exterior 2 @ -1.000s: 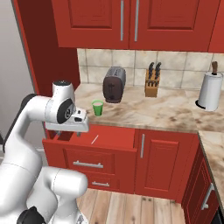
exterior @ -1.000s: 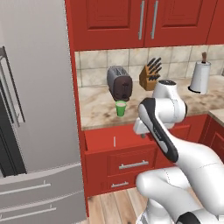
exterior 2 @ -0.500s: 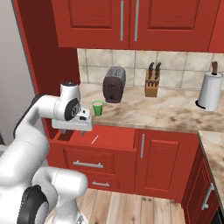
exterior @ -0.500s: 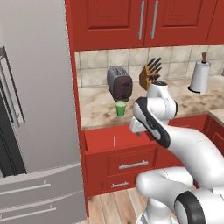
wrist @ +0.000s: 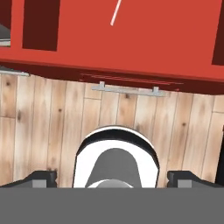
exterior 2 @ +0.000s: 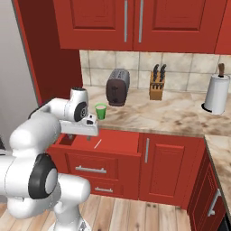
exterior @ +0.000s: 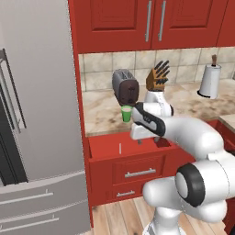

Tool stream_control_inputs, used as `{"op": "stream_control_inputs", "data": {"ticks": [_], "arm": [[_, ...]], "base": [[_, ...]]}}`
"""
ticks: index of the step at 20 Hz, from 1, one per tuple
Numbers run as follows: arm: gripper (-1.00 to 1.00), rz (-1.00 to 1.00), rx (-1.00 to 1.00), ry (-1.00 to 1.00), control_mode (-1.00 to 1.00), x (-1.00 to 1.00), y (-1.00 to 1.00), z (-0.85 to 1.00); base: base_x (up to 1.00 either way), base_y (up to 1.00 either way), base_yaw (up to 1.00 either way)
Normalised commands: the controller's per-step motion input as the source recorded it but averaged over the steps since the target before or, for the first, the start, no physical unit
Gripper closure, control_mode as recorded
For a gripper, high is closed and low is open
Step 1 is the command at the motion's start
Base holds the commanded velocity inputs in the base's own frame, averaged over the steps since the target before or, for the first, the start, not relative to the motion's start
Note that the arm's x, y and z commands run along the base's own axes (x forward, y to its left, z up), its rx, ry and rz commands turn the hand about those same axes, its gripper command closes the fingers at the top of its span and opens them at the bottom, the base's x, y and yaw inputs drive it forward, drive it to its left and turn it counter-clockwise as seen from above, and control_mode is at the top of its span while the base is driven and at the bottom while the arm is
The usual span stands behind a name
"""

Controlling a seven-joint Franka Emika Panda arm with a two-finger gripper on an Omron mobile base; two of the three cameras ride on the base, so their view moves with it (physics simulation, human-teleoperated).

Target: Pick up the straw from the left drawer and put it inside the smoothie cup.

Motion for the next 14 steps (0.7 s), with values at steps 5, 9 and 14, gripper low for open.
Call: {"op": "stream_control_inputs", "data": {"ticks": [5, 9, 14], "arm": [[-1.00, 0.00, 0.00, 0.03, -1.00, 0.24, -0.01, -0.41], [-1.00, 0.00, 0.00, 0.00, -1.00, 0.25, -0.02, -0.31], [-1.00, 0.00, 0.00, 0.00, -1.00, 0.20, 0.00, -0.30]], "base": [[0.00, 0.00, 0.00], [0.00, 0.00, 0.00], [0.00, 0.00, 0.00]]}}
